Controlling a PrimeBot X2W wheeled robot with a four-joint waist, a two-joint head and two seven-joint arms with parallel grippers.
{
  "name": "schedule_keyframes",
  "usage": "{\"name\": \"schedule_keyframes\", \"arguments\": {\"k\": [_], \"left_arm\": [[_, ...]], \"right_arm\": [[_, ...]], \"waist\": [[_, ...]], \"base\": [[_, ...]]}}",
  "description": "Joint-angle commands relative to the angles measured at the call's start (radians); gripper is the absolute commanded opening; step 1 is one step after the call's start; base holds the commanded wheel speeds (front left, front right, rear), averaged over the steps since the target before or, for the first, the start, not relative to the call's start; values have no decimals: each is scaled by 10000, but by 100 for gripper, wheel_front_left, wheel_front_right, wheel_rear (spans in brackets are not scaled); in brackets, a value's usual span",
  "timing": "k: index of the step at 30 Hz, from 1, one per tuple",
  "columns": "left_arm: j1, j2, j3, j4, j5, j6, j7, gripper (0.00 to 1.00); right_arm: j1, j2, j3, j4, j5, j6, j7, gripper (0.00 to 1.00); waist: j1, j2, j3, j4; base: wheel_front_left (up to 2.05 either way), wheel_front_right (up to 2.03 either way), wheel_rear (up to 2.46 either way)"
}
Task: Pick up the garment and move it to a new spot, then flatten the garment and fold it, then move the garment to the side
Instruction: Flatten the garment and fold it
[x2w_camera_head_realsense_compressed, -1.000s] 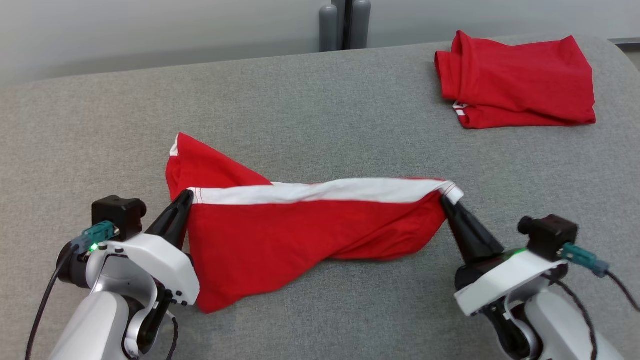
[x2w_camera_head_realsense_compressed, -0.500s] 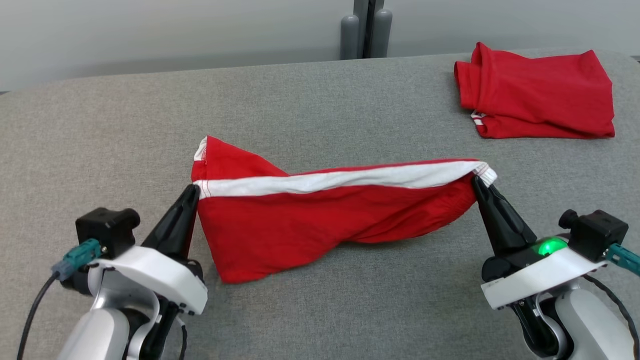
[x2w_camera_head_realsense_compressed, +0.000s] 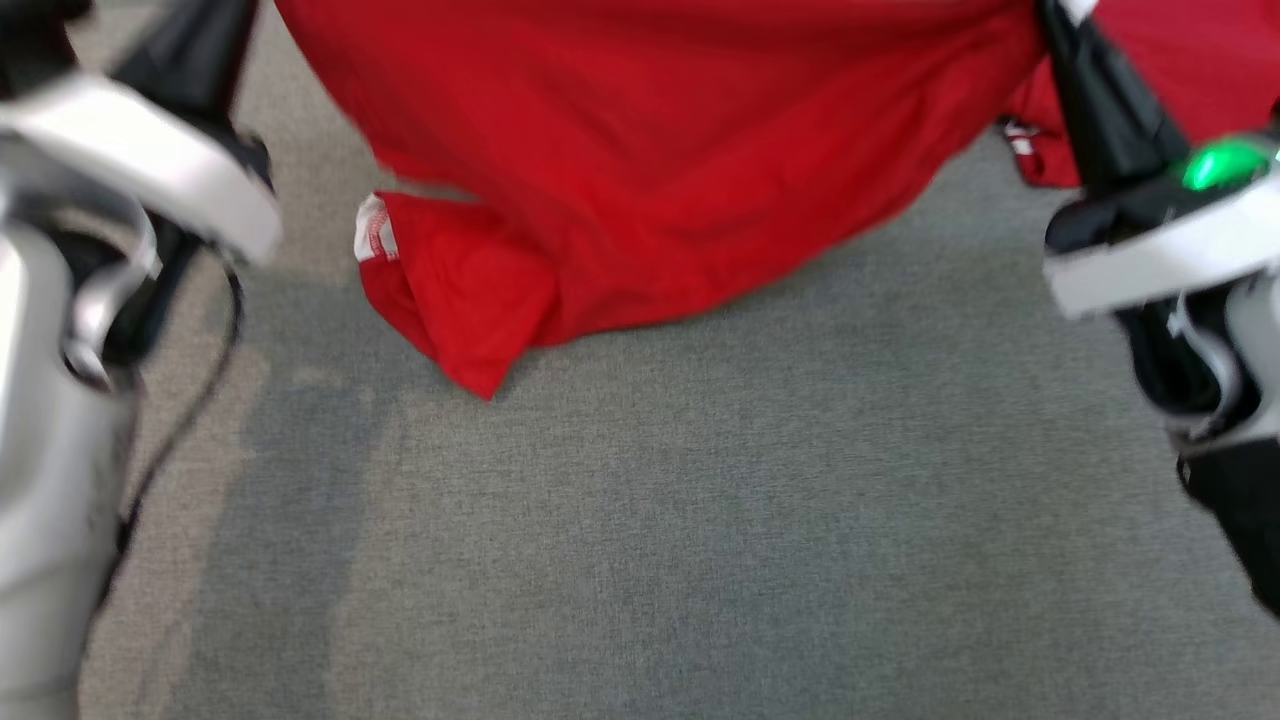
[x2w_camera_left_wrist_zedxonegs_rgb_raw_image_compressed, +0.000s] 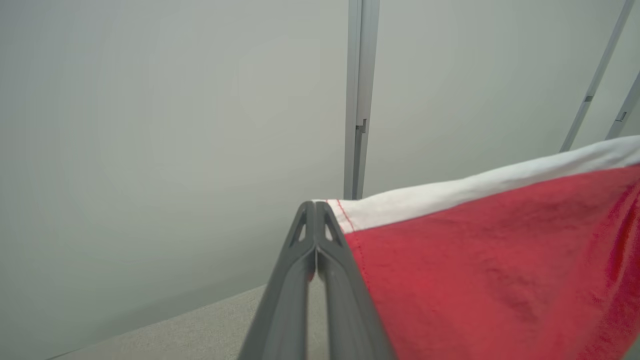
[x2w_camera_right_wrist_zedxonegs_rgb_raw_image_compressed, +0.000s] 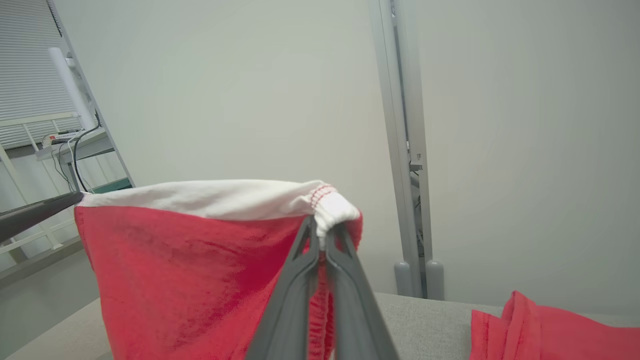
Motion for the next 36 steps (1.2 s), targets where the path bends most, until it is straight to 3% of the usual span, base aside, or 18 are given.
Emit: {"name": "schedule_keyframes", "arguments": {"k": [1,11,19,25,30,36], "left_arm": [[-446,85,-23,153,16,-29,49,0],[-5883,249,-555,2761,155,-158,15,0],[-9117,183,-924,4636,744,-165,-1120,0],[-10888,9,-996,5953,1064,-162,-2391,0],[-11206,-148,-1215,6519,914,-166,-2753,0],[-10312,-276,-2002,6890,48,-171,-2778,0]], "right_arm": [[-343,-32,61,6,118,2,50,0],[-4759,-479,478,1137,1001,2,249,0],[-7870,-438,722,2515,1111,2,-93,0],[-9637,-123,203,3200,676,0,-377,0],[-9513,163,-131,3008,267,0,-384,0],[-8434,45,557,3093,402,2,-378,0]], "waist": [[0,0,749,58],[0,0,2879,69],[0,0,3630,173],[0,0,3705,276],[0,0,3582,407],[0,0,3207,589]], "base": [[0,0,0],[0,0,0],[0,0,0],[0,0,0],[0,0,0],[0,0,0]]}}
